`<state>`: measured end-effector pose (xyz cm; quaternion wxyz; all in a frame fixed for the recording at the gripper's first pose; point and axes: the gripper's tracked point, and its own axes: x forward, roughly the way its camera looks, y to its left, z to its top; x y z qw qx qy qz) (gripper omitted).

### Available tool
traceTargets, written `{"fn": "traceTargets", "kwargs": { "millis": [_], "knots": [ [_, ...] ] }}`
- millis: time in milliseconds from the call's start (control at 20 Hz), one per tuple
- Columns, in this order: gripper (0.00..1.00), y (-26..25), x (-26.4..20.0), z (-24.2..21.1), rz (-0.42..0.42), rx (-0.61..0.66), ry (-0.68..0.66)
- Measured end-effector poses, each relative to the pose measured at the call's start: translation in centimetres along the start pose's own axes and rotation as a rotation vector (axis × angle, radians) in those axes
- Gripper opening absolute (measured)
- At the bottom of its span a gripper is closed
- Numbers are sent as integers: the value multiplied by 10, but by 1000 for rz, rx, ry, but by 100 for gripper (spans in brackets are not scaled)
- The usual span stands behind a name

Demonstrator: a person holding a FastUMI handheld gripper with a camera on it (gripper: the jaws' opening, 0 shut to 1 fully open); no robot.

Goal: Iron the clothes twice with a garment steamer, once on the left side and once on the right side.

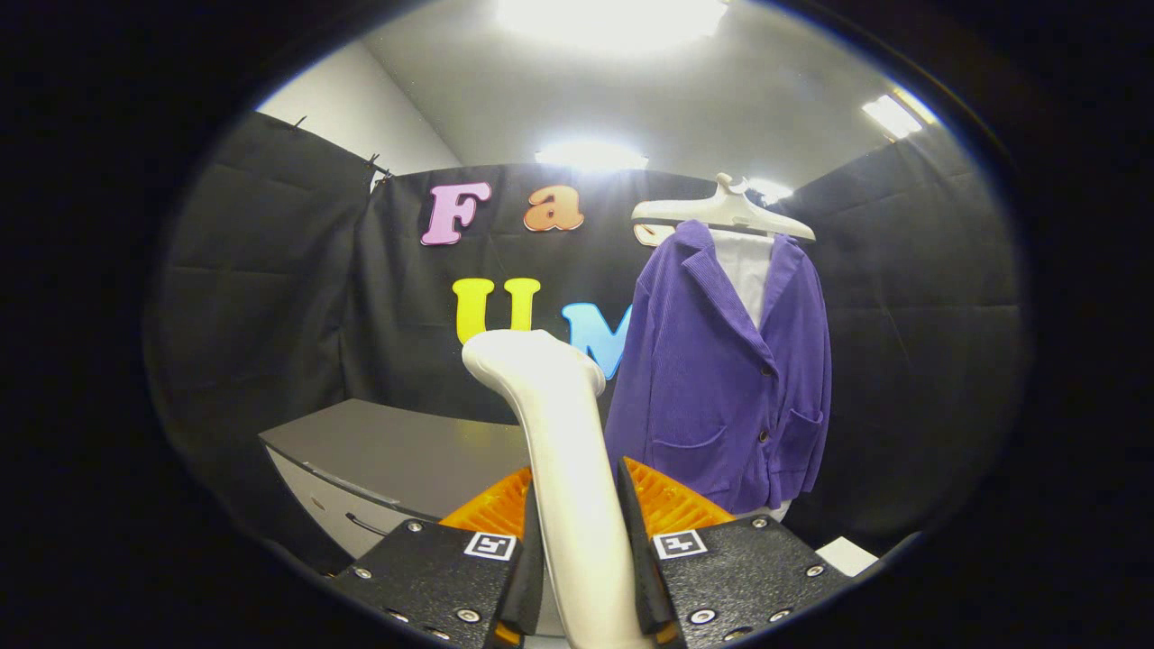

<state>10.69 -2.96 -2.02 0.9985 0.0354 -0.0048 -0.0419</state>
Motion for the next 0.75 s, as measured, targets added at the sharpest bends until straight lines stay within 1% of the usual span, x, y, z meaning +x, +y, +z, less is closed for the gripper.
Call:
{"fn": "traceTargets", "kwargs": {
  "millis": [150,300,500,700,750],
  "knots": [
    [41,3,6,13,-18,-22,-15],
    [41,4,0,27,-44,-4,-35],
    [41,21,-8,43,-38,-5,-62],
    [41,37,-13,41,-14,9,-68],
    [41,38,-7,44,-12,13,-60]
  ]
}}
